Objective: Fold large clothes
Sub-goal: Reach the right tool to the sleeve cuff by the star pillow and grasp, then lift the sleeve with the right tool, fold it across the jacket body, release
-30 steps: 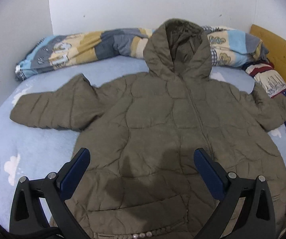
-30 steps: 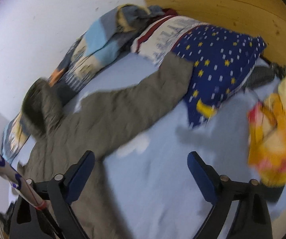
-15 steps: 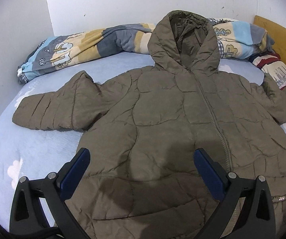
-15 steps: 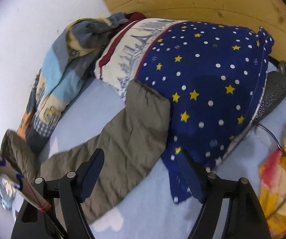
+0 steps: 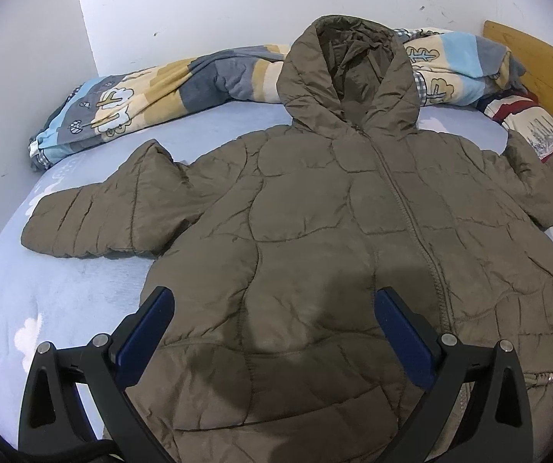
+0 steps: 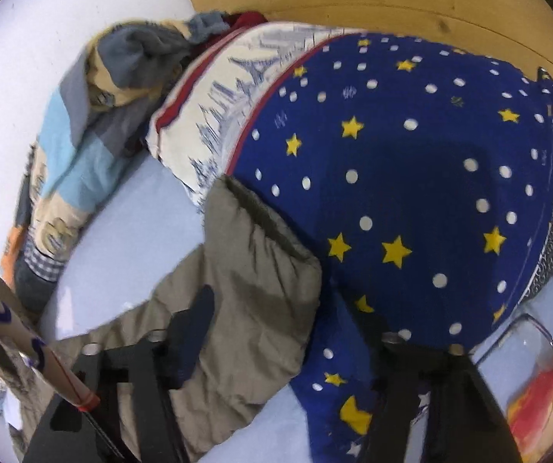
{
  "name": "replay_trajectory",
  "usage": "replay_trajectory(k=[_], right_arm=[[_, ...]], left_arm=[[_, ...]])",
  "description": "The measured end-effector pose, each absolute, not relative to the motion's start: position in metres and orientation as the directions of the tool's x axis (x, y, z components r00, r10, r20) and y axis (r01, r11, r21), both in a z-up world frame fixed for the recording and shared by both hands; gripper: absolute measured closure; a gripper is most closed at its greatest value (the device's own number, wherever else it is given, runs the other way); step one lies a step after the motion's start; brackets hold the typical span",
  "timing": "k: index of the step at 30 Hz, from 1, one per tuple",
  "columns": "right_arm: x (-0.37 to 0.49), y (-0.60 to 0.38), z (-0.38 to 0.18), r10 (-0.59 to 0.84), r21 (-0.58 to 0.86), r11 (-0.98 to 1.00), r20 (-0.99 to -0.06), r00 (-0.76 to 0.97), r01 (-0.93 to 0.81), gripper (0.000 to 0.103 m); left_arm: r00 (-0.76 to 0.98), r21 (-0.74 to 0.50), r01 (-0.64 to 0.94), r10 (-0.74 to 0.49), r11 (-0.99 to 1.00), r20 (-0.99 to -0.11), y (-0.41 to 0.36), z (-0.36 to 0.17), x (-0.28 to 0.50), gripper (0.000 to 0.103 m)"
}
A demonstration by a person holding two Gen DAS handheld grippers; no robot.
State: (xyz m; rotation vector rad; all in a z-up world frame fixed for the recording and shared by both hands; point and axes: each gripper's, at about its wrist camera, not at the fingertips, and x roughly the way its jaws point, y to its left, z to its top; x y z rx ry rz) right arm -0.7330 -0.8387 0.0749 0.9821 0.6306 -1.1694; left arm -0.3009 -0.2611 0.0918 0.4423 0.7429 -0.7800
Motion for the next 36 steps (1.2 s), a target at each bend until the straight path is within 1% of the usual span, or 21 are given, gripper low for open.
replay_trajectory(k=[1,2,3,4,6,11,17,23,27,30,33,36], right_arm=[[-0.732,-0.839,0.072,-0.449,0.295,0.079,-0.842,0.298,0.952,0.076],[-0.731,-0.838,0.072,-0.453,0.296,0.084,-0.839,0.301,0.952,0.076],[-0.732,-0.833,0.075,-0.473,0.306,0.094,-0.824,0.313,0.947,0.082],[-0.733,-0.829,0.079,-0.489,0.316,0.103,-0.810,0.325,0.943,0.084],[-0.735,-0.819,0.088,-0.518,0.308,0.112,-0.793,0.320,0.945,0.085],[-0.743,-0.794,0.126,-0.572,0.318,0.126,-0.751,0.331,0.940,0.086],[-0.740,-0.754,0.201,-0.647,0.327,0.180,-0.671,0.362,0.928,0.086],[-0.697,-0.682,0.286,-0.666,0.339,0.364,-0.556,0.497,0.867,0.087],[-0.649,-0.631,0.326,-0.631,0.340,0.486,-0.500,0.593,0.805,0.087],[-0.605,-0.594,0.348,-0.568,0.350,0.580,-0.474,0.673,0.736,0.087],[-0.560,-0.559,0.359,-0.504,0.340,0.657,-0.465,0.728,0.673,0.087],[-0.515,-0.529,0.355,-0.437,0.332,0.716,-0.473,0.765,0.614,0.087]], left_arm=[[0.480,0.092,0.764,-0.468,0.638,-0.742,-0.262,0.091,-0.301,0.000],[0.479,0.093,0.766,-0.468,0.636,-0.742,-0.263,0.091,-0.302,0.000],[0.478,0.093,0.767,-0.469,0.634,-0.742,-0.264,0.091,-0.303,0.000],[0.477,0.092,0.768,-0.471,0.633,-0.742,-0.264,0.091,-0.304,0.000],[0.475,0.085,0.771,-0.481,0.631,-0.737,-0.263,0.094,-0.306,0.000],[0.471,0.066,0.771,-0.499,0.633,-0.727,-0.258,0.100,-0.309,0.000],[0.470,0.045,0.769,-0.517,0.637,-0.715,-0.252,0.109,-0.311,0.000],[0.459,0.022,0.761,-0.515,0.648,-0.724,-0.246,0.110,-0.309,0.000],[0.469,0.002,0.743,-0.519,0.669,-0.715,-0.235,0.117,-0.300,0.000],[0.472,-0.010,0.732,-0.518,0.681,-0.713,-0.228,0.119,-0.294,0.000],[0.478,-0.012,0.725,-0.516,0.689,-0.711,-0.221,0.121,-0.289,0.000],[0.479,-0.027,0.715,-0.517,0.699,-0.709,-0.213,0.123,-0.283,0.000]])
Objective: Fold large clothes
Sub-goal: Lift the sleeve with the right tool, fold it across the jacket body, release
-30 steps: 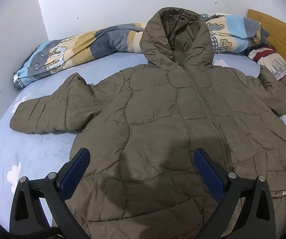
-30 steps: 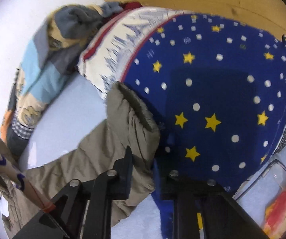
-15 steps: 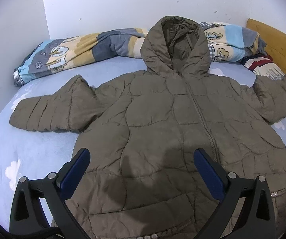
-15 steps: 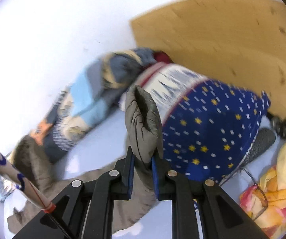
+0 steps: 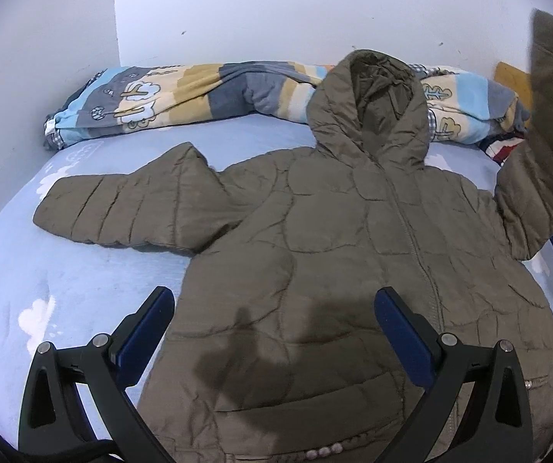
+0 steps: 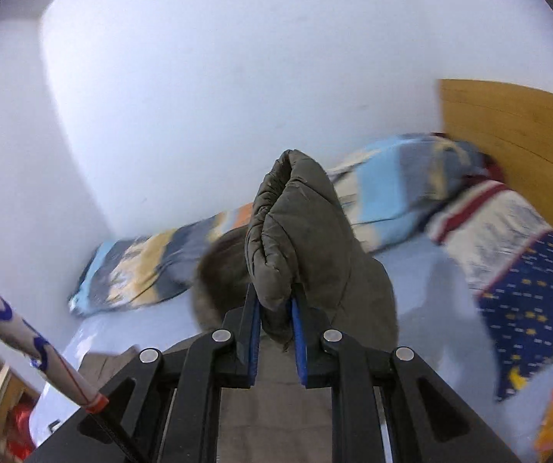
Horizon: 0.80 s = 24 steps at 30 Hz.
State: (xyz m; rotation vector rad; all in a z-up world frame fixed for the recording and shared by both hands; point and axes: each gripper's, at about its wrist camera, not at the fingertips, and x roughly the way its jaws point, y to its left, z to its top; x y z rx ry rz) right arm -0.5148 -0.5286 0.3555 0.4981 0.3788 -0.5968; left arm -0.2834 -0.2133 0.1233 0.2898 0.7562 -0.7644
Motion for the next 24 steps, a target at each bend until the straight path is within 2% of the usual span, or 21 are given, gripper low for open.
replay_trajectory(k=[7,13,19,24], right_arm=[[-0.419,-0.481,0.294,-0.243,0.386,0.778,-0.542,0.804,0.496,0.087],[-0.347,-0.461,0.202,-0.108,0.435,0.767,-0.636,0.764,0.471,0.087],[-0.314,-0.446,0.122,-0.016,0.499,0.729,-0.671,0.741,0.468,0.087],[-0.297,-0.431,0.099,0.069,0.534,0.729,-0.681,0.729,0.429,0.083]], left_arm=[[0.490,-0.038,0.690,-0.505,0.723,-0.710,-0.203,0.124,-0.272,0.000],[0.497,-0.037,0.667,-0.482,0.744,-0.722,-0.200,0.121,-0.264,0.000],[0.505,-0.028,0.655,-0.465,0.755,-0.727,-0.201,0.116,-0.260,0.000],[0.496,-0.040,0.644,-0.458,0.764,-0.738,-0.204,0.113,-0.255,0.000]])
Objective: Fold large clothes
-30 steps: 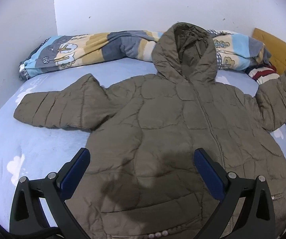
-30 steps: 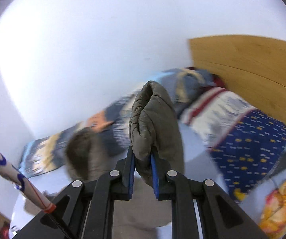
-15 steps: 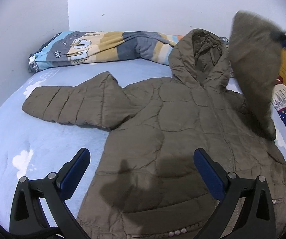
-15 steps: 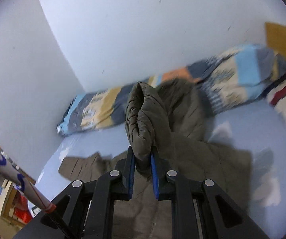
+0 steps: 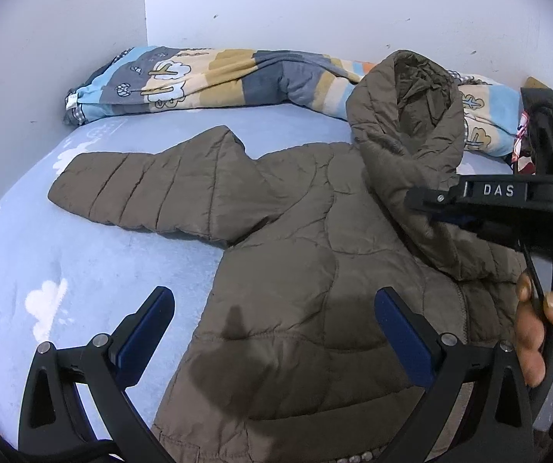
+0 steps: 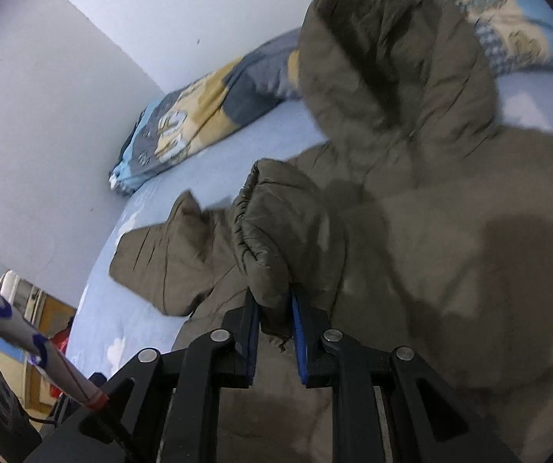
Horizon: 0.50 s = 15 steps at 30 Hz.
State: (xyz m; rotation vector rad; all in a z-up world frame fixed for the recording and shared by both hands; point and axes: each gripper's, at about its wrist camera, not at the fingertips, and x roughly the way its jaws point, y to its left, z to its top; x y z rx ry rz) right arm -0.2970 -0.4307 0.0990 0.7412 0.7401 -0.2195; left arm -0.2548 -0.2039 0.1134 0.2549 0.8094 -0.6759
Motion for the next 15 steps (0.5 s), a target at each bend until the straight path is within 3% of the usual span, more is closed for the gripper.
replay_trajectory(k=[2,4,5,8,11,15], right_arm=[[-0.296,-0.425,0.105,0.091,0.540,0.742,-0.669,0.738,0.398,0.072],[-0.303,-0.420,0.117,0.108,0.546,0.758,-0.645,0.757,0.357,0.047],[-0.309,-0.419,0.124,0.107,0.545,0.764,-0.635,0.765,0.346,0.042],[-0.329,-0.423,0.144,0.098,0.551,0.771,-0.596,0.797,0.318,0.040],[-0.356,-0.447,0.157,-0.025,0.514,0.761,-0.587,0.809,0.397,0.040],[-0.389,-0.505,0.141,-0.312,0.286,0.682,-0.719,0.621,0.673,0.040]], left_arm=[[0.497,-0.040,0.644,-0.458,0.764,-0.737,-0.205,0.113,-0.255,0.000],[0.495,-0.045,0.643,-0.459,0.764,-0.738,-0.206,0.112,-0.255,0.000],[0.493,-0.046,0.644,-0.461,0.764,-0.738,-0.207,0.112,-0.255,0.000],[0.493,-0.041,0.646,-0.458,0.763,-0.740,-0.213,0.109,-0.255,0.000],[0.500,-0.033,0.643,-0.451,0.765,-0.739,-0.219,0.107,-0.253,0.000],[0.508,-0.011,0.631,-0.424,0.775,-0.750,-0.229,0.100,-0.247,0.000]])
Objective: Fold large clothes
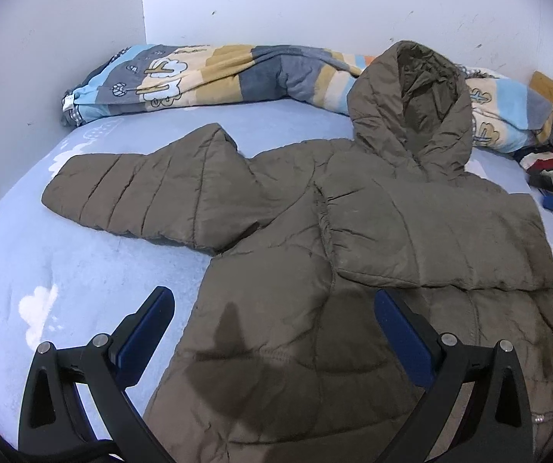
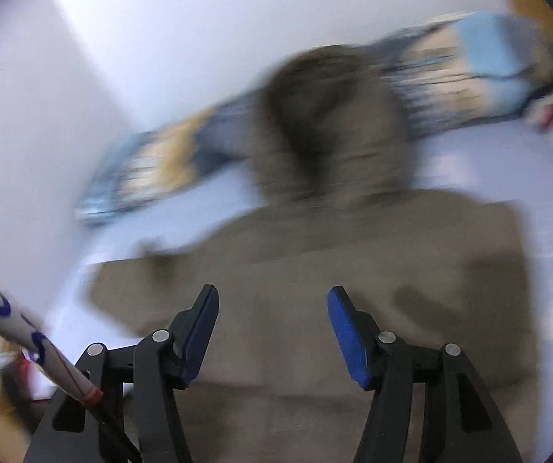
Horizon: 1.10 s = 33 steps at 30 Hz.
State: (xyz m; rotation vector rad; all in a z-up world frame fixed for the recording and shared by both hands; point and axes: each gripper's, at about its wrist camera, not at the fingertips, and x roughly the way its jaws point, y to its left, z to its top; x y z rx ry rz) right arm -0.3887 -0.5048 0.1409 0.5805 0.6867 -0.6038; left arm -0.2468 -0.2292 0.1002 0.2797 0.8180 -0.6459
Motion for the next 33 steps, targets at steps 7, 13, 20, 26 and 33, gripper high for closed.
replay_trajectory(k=[7,13,20,26,33], right_arm=[[-0.418,-0.567,0.054,-0.274,0.236,0.544,-0.857,0.437,0.805,0.040],[-0.400,-0.564,0.069,-0.341,0.163,0.537,-0.855,0.390,0.828,0.039],[-0.340,-0.488,0.095,-0.197,0.277,0.716,-0.800,0.567,0.640,0.040],[-0.299,-0.453,0.054,-0.170,0.184,0.761,-0.869,0.465,0.622,0.038],[-0.352,-0.435,0.094,-0.134,0.294,0.734,-0.821,0.555,0.612,0.036]], left_arm=[[0.481,-0.020,0.611,-0.391,0.792,-0.785,-0.234,0.088,-0.235,0.000],[0.483,-0.014,0.610,-0.386,0.792,-0.786,-0.233,0.085,-0.235,0.000],[0.490,-0.016,0.597,-0.380,0.802,-0.785,-0.228,0.089,-0.232,0.000],[0.485,-0.021,0.595,-0.380,0.803,-0.787,-0.221,0.094,-0.230,0.000],[0.499,-0.035,0.586,-0.394,0.810,-0.771,-0.209,0.104,-0.227,0.000]])
